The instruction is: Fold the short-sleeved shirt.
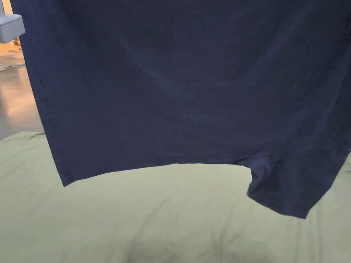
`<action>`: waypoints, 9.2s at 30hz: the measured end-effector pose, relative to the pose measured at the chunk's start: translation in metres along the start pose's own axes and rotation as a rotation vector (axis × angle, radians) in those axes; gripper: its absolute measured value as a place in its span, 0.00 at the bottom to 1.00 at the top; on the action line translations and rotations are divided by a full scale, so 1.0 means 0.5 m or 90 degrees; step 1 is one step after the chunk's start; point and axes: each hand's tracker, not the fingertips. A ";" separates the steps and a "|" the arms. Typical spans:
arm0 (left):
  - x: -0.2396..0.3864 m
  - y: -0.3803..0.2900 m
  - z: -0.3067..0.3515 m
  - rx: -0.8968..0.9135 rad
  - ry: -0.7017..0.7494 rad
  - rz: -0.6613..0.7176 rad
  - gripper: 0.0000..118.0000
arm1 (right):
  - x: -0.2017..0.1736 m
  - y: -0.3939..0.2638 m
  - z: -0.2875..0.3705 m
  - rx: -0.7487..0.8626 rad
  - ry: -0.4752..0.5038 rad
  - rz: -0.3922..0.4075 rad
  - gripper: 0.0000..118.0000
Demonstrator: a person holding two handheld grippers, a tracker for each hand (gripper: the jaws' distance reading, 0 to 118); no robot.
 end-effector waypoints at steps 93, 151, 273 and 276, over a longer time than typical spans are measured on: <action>-0.214 -0.937 0.925 -0.508 -0.192 0.017 0.01 | 0.113 -0.743 1.178 -0.547 0.118 -0.059 0.02; -0.134 -0.954 0.487 -0.698 -0.212 0.008 0.77 | 0.153 -0.933 0.650 -0.775 0.093 0.083 0.90; -0.035 -0.915 0.473 -0.530 -0.254 -0.102 0.00 | 0.090 -0.977 0.473 -0.747 0.171 0.027 0.97; -0.038 -0.908 0.466 -0.539 -0.252 -0.094 0.00 | 0.102 -1.025 0.452 -0.845 0.156 -0.003 0.42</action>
